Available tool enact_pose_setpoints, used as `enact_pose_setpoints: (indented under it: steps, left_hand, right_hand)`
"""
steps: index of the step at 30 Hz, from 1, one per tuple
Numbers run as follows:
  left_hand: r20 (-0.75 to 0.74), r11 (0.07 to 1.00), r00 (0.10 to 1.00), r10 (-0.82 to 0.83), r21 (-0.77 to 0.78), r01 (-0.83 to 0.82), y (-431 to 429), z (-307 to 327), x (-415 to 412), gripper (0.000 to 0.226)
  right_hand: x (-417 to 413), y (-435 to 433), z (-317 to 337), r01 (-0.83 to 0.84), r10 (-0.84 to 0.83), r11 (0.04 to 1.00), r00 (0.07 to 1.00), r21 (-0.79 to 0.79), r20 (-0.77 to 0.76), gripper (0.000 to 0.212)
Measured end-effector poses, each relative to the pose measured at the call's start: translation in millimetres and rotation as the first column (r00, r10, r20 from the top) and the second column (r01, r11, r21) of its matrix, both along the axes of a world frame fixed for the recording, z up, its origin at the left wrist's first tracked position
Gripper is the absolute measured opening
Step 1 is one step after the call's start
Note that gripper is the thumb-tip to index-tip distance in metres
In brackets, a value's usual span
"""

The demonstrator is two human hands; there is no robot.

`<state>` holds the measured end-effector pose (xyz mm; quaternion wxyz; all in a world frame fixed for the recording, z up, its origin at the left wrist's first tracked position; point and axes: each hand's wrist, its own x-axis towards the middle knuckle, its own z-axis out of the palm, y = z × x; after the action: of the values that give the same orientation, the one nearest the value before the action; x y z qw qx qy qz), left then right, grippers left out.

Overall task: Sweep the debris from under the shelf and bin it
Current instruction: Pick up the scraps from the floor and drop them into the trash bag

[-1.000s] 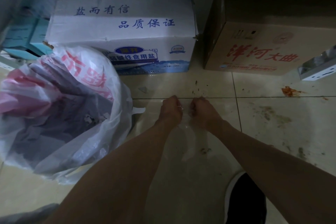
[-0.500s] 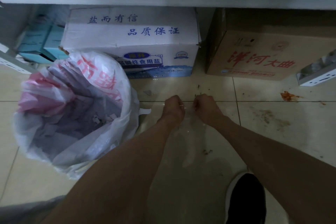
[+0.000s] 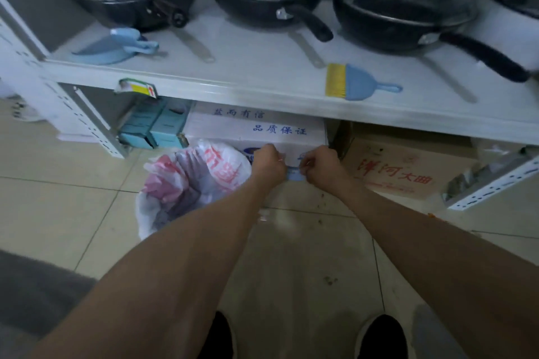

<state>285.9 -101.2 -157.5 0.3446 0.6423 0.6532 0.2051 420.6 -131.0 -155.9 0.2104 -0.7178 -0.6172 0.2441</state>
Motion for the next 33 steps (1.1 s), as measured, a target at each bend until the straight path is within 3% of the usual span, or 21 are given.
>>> enact_pose_setpoints:
  steps: [7,11,14,18,24,33]
  left_hand:
    - [-0.292,0.989,0.945,0.147,0.025,-0.146,-0.5,33.9,-106.5,0.026]
    - [-0.340,0.982,0.931,0.133,-0.082,-0.170,-12.9,23.0,-146.5,0.020]
    - [-0.441,0.978,0.887,0.136,-0.083,-0.191,-14.9,13.7,-158.2,0.034]
    - [-0.518,0.984,0.848,0.112,-0.062,-0.168,-12.5,15.6,-149.4,0.025]
    - [-0.444,0.999,0.895,0.035,-0.020,-0.049,-4.5,41.9,-109.9,0.025]
    - [-0.166,0.978,0.965,-0.202,0.013,0.207,-20.1,42.8,12.1,0.029]
  right_hand:
    - [-97.0,24.4,41.0,-0.235,0.233,0.972,0.965,-0.001,-0.123,0.014]
    - [-133.7,28.3,31.4,-0.326,0.313,0.941,0.939,-0.086,-0.143,0.006]
    - [-141.0,27.3,23.5,-0.327,0.309,0.939,0.938,-0.107,-0.157,0.006]
    - [-125.5,27.0,22.2,-0.256,0.240,0.961,0.960,-0.105,-0.146,0.016]
    - [-73.6,27.6,32.9,-0.115,0.111,0.993,0.988,-0.034,-0.109,0.018]
    - [27.5,-2.5,24.4,0.006,0.000,0.986,0.999,-0.164,0.036,0.011]
